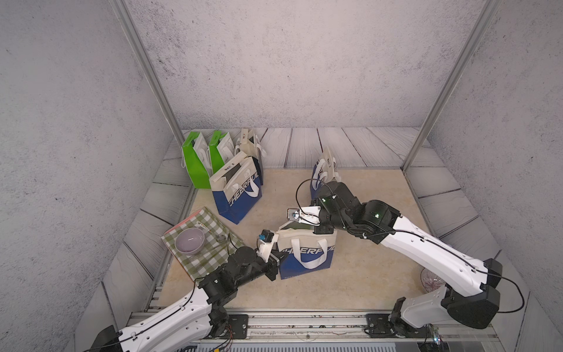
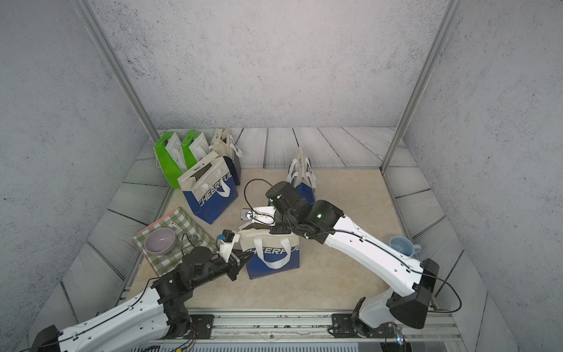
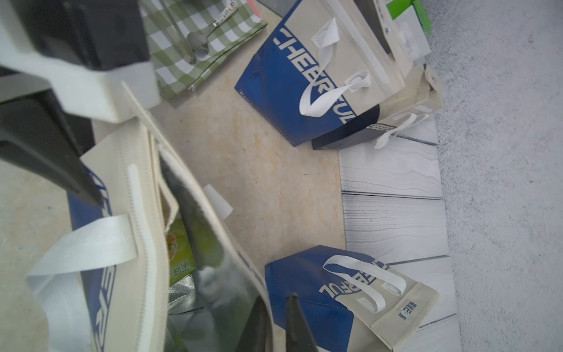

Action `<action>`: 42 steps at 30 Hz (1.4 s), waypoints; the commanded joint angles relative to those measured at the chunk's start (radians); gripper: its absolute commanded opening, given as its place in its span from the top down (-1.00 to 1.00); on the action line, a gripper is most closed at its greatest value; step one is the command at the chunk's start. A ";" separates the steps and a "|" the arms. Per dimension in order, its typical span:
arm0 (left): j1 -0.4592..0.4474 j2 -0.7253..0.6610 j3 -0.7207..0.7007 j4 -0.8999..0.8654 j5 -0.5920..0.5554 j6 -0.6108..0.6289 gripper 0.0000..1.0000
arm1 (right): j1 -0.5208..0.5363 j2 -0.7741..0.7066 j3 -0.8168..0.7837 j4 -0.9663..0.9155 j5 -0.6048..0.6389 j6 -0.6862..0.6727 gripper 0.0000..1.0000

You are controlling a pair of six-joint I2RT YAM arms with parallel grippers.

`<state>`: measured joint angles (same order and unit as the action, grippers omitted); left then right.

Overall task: Open the takeout bag
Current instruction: Open the takeout bag at the center of the board, then move the takeout bag to the center of the board.

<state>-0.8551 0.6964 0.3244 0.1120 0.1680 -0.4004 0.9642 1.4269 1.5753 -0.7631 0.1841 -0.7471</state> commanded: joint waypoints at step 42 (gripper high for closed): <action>0.112 0.275 0.524 -0.143 -0.226 0.231 1.00 | -0.073 -0.420 -0.224 0.179 -0.090 0.435 0.23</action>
<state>-0.8009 0.9424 0.7742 -0.1169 0.0246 -0.2115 0.8959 1.0271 1.3689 -0.6090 0.0853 -0.3470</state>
